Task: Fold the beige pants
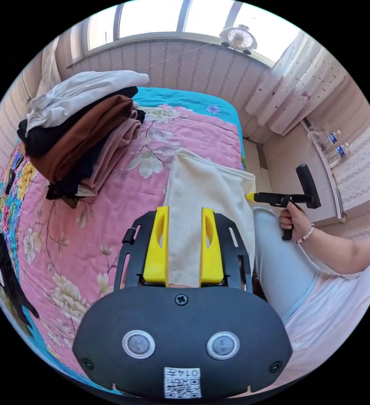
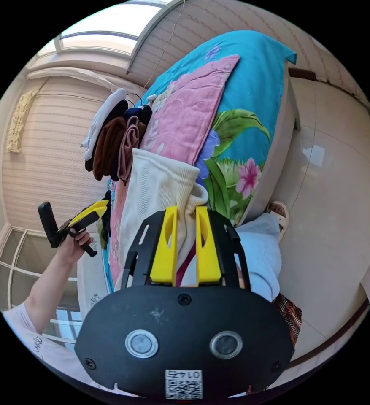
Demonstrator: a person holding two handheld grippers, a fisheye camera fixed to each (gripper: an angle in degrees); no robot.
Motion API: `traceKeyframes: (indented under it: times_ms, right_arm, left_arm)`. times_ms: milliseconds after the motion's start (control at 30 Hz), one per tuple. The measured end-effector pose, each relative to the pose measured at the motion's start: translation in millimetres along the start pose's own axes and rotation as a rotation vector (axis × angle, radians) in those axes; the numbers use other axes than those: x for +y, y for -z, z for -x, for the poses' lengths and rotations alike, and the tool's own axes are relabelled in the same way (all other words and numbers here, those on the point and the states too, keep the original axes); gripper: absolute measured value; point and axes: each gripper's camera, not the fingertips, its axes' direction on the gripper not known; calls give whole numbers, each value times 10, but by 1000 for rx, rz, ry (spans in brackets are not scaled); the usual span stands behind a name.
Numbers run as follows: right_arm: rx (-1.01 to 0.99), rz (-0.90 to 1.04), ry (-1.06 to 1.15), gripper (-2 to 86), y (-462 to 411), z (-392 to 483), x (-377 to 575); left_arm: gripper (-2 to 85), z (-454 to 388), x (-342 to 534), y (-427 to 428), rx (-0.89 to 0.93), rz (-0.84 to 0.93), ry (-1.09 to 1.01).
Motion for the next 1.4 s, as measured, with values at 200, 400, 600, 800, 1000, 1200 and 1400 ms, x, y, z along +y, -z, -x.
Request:
traceKeyframes:
  times_ms: [200, 400, 600, 800, 1000, 1200, 1400]
  right_arm:
    - [-97, -71, 49, 53, 254, -63, -82]
    - [-175, -81, 52, 53, 364, -157, -133]
    - [-197, -62, 34, 53, 364, -237, -67]
    - [-247, -38, 22, 47, 303, -340, 144]
    - [-271, -42, 349, 39, 438, 450, 766]
    - [-438, 115, 668, 37, 276, 1633, 1720]
    - [-592, 375, 983, 38, -504, 2786, 2972]
  left_arm:
    - [130, 57, -526, -496, 70, 51, 71]
    - [145, -2, -793, -875, 69, 150, 152]
    - [58, -214, -964, -732, 60, 221, 143]
    - [51, -499, -892, -231, 7, 123, 157]
    - [50, -682, -582, 762, -4, -34, 175]
    - [51, -574, 303, 1852, -32, -241, 326]
    - [53, -398, 1841, 2987, -55, -455, 579]
